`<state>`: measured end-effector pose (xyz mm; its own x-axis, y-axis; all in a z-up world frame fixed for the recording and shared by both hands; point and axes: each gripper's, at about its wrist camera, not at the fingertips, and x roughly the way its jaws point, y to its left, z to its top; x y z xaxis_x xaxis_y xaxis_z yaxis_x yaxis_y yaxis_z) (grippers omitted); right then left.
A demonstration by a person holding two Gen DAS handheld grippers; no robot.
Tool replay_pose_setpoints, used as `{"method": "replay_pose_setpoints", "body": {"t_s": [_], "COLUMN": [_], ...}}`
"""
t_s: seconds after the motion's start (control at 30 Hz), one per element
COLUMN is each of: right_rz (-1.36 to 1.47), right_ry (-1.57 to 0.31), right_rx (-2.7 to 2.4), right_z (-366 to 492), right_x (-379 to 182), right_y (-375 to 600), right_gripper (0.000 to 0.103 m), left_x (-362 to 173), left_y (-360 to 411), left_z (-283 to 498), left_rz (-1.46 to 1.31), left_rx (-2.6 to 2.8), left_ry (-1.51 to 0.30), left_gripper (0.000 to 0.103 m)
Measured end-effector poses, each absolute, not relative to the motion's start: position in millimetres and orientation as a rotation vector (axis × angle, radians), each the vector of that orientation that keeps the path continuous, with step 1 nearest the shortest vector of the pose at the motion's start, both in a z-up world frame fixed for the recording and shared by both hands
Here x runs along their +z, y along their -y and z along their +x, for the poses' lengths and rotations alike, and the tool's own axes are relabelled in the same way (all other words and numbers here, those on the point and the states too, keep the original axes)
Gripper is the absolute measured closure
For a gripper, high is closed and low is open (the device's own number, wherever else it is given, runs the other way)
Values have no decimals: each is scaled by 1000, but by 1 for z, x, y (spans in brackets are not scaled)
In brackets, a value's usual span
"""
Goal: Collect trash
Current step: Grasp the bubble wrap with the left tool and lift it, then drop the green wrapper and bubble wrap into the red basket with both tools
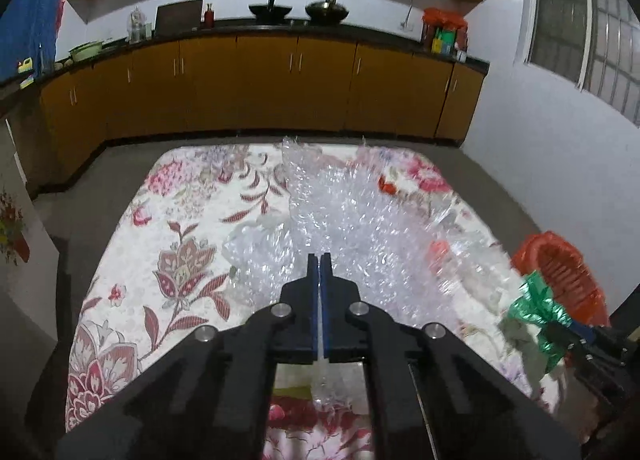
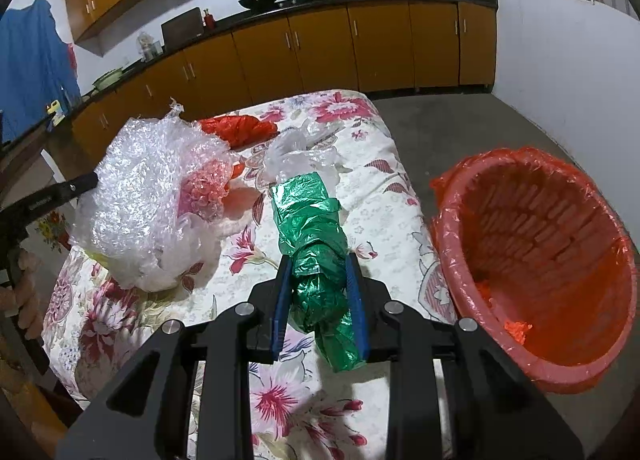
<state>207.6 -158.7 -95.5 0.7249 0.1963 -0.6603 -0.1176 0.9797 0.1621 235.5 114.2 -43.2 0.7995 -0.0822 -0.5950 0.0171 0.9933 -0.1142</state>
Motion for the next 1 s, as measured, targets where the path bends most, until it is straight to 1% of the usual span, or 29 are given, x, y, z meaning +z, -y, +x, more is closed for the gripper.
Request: {"method": "replay_pose_setpoints", "body": {"t_s": [0.4, 0.7, 1.0], "right_rz": [119, 129, 142], "right_ry": [-681, -648, -601], "right_rx": [170, 131, 4], "right_z": [197, 187, 172], "right_x": [-72, -58, -37], "right_y": [168, 184, 229], "right_gripper": [76, 76, 76], "left_x": [15, 24, 19], "left_y": [-92, -54, 5], "left_z": [205, 195, 195], "left_rz": [-75, -53, -77], "left_rx": [-142, -231, -352], "left_ry": [-493, -470, -479], "left_gripper": [100, 100, 100]}}
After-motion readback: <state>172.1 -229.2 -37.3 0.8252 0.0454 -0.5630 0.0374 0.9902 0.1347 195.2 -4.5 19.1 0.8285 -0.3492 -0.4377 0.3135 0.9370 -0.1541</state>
